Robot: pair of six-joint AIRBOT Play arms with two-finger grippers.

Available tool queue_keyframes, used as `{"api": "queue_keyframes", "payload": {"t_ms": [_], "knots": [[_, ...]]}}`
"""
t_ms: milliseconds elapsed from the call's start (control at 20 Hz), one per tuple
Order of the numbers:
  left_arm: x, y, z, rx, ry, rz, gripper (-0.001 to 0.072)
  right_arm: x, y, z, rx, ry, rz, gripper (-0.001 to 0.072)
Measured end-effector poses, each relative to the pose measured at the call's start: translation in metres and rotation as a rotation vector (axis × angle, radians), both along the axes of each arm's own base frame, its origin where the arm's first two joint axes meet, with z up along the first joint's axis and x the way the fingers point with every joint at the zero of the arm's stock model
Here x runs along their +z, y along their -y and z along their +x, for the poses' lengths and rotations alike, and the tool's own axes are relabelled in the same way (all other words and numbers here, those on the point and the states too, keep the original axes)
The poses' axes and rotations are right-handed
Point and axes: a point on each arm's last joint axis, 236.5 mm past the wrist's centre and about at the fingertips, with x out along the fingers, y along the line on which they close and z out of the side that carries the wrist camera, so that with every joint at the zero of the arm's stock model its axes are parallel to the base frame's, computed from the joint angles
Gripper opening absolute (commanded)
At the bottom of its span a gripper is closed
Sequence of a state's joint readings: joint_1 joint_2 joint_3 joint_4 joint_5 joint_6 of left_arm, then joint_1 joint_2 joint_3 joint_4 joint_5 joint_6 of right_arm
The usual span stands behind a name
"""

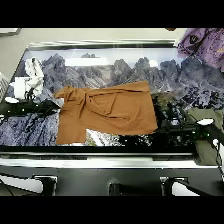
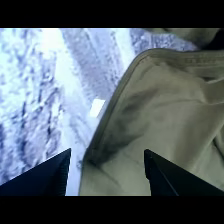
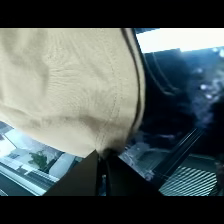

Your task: Fold the clothes and pants, and hang the long-sleeved shirts on hangers.

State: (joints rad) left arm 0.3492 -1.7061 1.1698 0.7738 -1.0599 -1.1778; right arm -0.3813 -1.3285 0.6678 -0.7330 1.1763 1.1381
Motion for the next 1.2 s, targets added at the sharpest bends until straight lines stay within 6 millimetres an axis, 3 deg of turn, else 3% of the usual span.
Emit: {"api": "queue_keyframes", "payload": {"t_ms": [200,300,500,650,800,950,1100,1200], "knots": [[-0.007,0.011,0.003,-0.009,-0.004,-0.011,0.0329,0.002,0.000,-0.001,0.000,-0.002,0.001,0.0026],[-0.012,0.017,0.001,-0.021,-0.016,-0.018,0.0019,0.003,-0.001,-0.002,0.004,-0.003,0.006,0.0026],[-0.009,0.028,0.001,-0.037,-0.024,-0.052,0.0015,0.008,-0.004,-0.002,0.015,-0.005,0.023,0.0025],[0.022,0.034,0.016,-0.059,0.026,-0.082,0.0014,0.024,-0.012,0.011,0.062,0.038,0.020,0.0025],[0.087,0.032,0.046,-0.078,0.156,-0.069,0.0013,0.056,-0.021,0.048,0.144,0.152,-0.068,0.0025],[0.183,0.017,0.079,-0.070,0.344,0.018,0.0013,0.123,-0.020,0.109,0.176,0.350,-0.231,0.0025],[0.304,-0.002,0.095,-0.030,0.575,0.166,0.0013,0.235,-0.009,0.162,0.129,0.612,-0.380,0.0025],[0.378,-0.012,0.083,0.014,0.714,0.269,0.0013,0.322,0.000,0.174,0.088,0.789,-0.467,0.0025]]}}
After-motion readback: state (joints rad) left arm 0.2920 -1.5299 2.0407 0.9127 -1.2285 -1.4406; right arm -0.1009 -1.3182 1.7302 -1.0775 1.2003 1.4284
